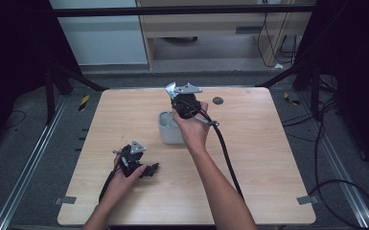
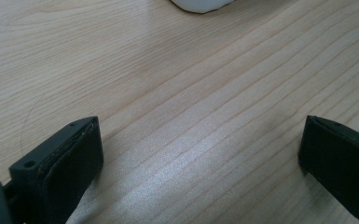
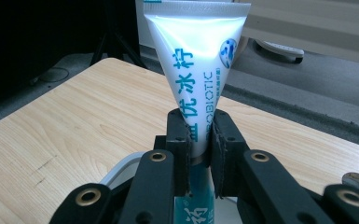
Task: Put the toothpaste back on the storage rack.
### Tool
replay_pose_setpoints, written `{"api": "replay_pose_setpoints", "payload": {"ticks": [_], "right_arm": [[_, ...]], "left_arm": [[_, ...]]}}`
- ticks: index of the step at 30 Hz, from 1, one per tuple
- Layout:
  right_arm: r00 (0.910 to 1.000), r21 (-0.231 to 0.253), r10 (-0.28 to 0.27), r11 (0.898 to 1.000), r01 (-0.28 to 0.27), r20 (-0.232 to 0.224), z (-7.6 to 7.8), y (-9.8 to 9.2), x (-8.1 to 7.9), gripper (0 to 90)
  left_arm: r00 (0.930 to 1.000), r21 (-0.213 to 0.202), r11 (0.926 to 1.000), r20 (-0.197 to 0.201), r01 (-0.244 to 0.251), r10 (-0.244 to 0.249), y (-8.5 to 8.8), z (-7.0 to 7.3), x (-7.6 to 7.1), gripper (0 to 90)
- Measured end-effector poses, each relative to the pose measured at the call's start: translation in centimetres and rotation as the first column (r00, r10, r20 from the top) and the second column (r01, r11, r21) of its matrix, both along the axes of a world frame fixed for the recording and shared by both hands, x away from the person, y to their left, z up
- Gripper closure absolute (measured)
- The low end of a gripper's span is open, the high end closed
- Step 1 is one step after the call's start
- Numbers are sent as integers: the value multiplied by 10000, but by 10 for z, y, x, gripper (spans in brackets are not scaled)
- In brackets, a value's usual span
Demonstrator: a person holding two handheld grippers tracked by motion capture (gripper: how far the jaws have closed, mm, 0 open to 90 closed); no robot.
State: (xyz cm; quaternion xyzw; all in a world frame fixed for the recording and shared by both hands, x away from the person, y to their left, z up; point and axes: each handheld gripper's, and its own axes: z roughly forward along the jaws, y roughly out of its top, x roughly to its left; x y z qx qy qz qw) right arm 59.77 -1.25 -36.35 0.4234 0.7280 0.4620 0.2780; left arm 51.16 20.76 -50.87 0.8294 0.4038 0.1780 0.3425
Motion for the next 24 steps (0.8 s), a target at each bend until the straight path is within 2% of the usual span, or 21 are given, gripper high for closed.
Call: {"api": "replay_pose_setpoints", "payload": {"ticks": [24], "right_arm": [[9996,-144,10,9999,-14,-270,-14,4,-3,794]], "left_arm": [[10000,1,10000,6,17,-17,0,0,0,0]]}}
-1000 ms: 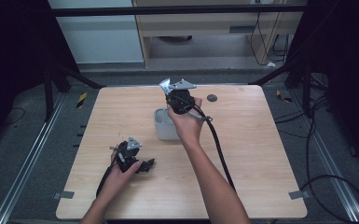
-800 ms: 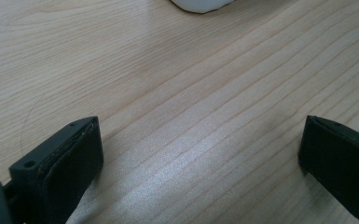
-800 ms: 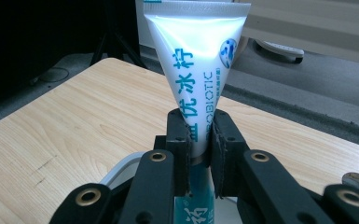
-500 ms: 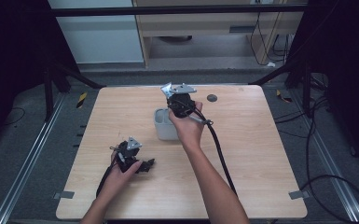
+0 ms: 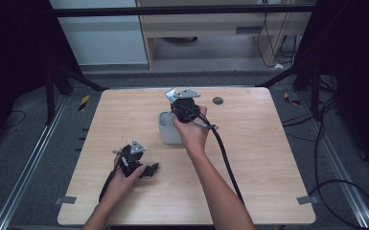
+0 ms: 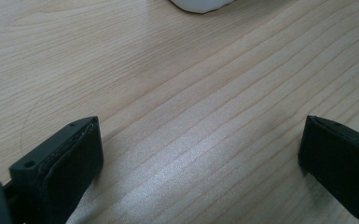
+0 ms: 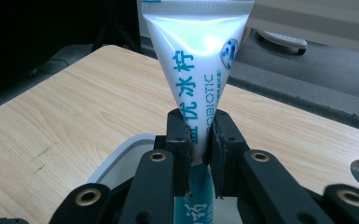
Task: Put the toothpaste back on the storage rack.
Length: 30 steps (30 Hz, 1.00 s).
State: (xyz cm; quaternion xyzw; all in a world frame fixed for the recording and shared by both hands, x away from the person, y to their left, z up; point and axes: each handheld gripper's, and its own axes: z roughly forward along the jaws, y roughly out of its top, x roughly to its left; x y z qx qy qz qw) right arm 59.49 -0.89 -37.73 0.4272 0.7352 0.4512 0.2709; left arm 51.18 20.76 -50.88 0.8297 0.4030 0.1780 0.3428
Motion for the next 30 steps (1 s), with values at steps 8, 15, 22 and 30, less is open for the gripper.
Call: {"api": "replay_pose_setpoints", "payload": {"ticks": [8,15,22,30], "right_arm": [[10000,-65,40,10000,-41,-65,-2,2,0,794],[9999,-139,21,9999,-23,-142,-2,0,-1,794],[9997,-186,5,9998,-9,-229,-2,-2,-1,795],[9992,-350,60,9994,-74,-394,-5,-2,0,794]], "left_arm": [[10000,0,10000,-4,12,-12,0,0,0,0],[10000,-5,10000,-4,12,-12,0,0,0,0],[10000,-4,10000,-3,15,-15,0,0,0,0],[10000,-4,10000,0,12,-12,0,0,0,0]]}}
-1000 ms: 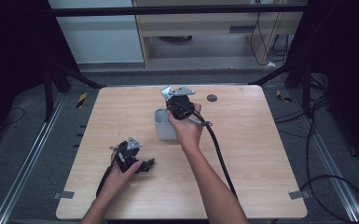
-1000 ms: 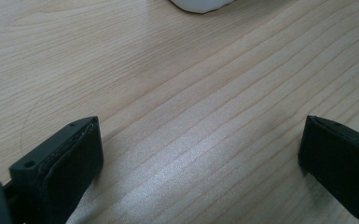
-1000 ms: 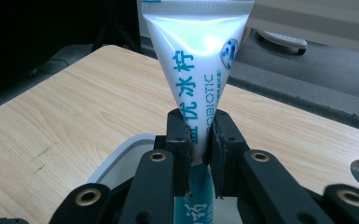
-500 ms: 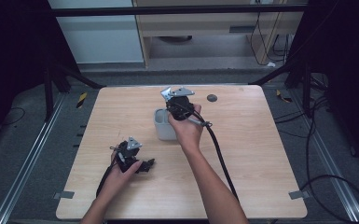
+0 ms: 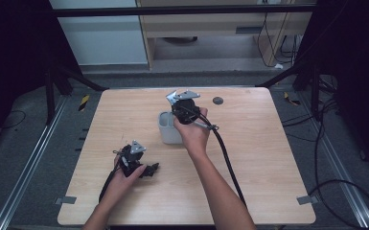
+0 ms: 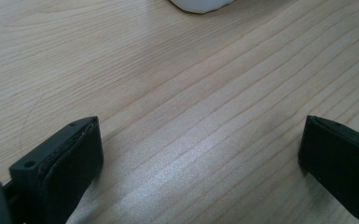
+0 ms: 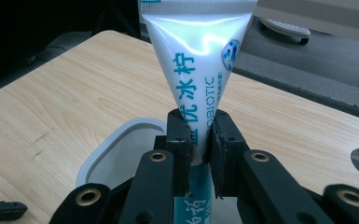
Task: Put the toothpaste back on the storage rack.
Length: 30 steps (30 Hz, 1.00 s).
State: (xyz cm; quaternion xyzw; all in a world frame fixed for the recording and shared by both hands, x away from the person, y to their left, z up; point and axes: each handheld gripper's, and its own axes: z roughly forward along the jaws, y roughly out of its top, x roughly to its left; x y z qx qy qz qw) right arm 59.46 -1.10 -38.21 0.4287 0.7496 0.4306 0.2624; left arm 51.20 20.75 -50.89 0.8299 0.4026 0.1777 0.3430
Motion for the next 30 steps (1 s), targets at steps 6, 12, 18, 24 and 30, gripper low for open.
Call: {"api": "replay_pose_setpoints", "payload": {"ticks": [6,12,18,24,30], "right_arm": [[9999,-21,6,10000,-6,-137,-3,-1,0,795],[9997,-24,-20,10000,20,-240,-5,-2,0,795],[9995,-121,51,9999,-55,-320,-6,-1,0,795],[9990,-123,118,9998,-123,-427,-8,0,0,794],[9983,-210,228,9995,-240,-544,-10,2,0,794]], "left_arm": [[10000,-6,10000,-1,1,-1,0,0,0,0],[10000,-15,10000,-3,-10,10,0,0,0,0],[10000,-17,10000,-7,-7,7,0,0,0,0],[10000,-19,10000,-11,-6,6,0,0,0,0],[10000,-20,10000,-12,-7,7,0,0,0,0]]}}
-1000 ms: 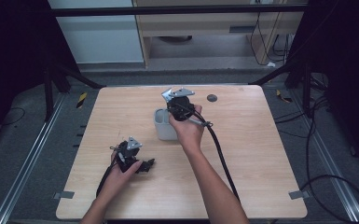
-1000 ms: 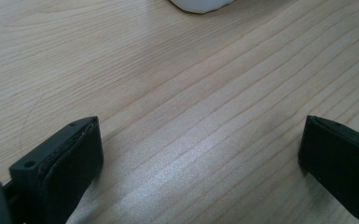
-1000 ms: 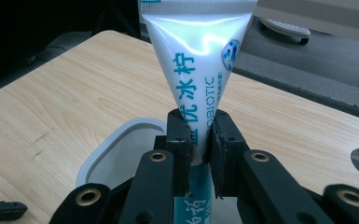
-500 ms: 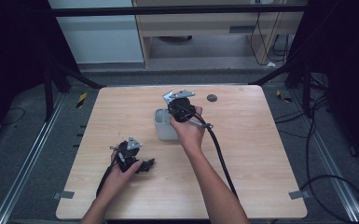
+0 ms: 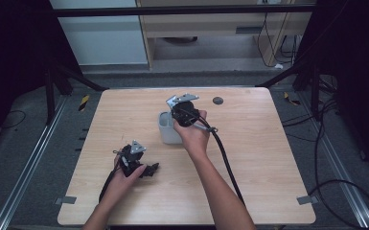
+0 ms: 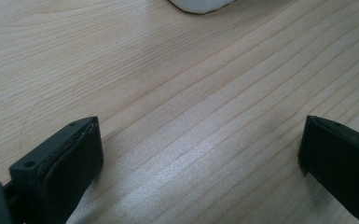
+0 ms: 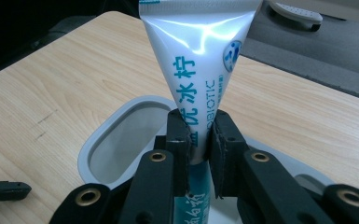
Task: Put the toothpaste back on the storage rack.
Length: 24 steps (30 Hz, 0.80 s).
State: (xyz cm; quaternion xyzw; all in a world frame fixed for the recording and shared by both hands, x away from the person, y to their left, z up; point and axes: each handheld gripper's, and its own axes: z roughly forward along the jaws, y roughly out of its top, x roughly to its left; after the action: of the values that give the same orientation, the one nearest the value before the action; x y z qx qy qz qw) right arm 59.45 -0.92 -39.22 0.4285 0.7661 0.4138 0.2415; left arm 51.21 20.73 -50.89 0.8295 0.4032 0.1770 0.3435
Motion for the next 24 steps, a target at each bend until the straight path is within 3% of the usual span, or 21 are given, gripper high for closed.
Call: {"api": "replay_pose_setpoints", "payload": {"ticks": [24], "right_arm": [[9995,-225,297,9993,-299,-68,0,8,3,783]], "left_arm": [[10000,13,10000,9,13,-13,0,0,0,0]]}}
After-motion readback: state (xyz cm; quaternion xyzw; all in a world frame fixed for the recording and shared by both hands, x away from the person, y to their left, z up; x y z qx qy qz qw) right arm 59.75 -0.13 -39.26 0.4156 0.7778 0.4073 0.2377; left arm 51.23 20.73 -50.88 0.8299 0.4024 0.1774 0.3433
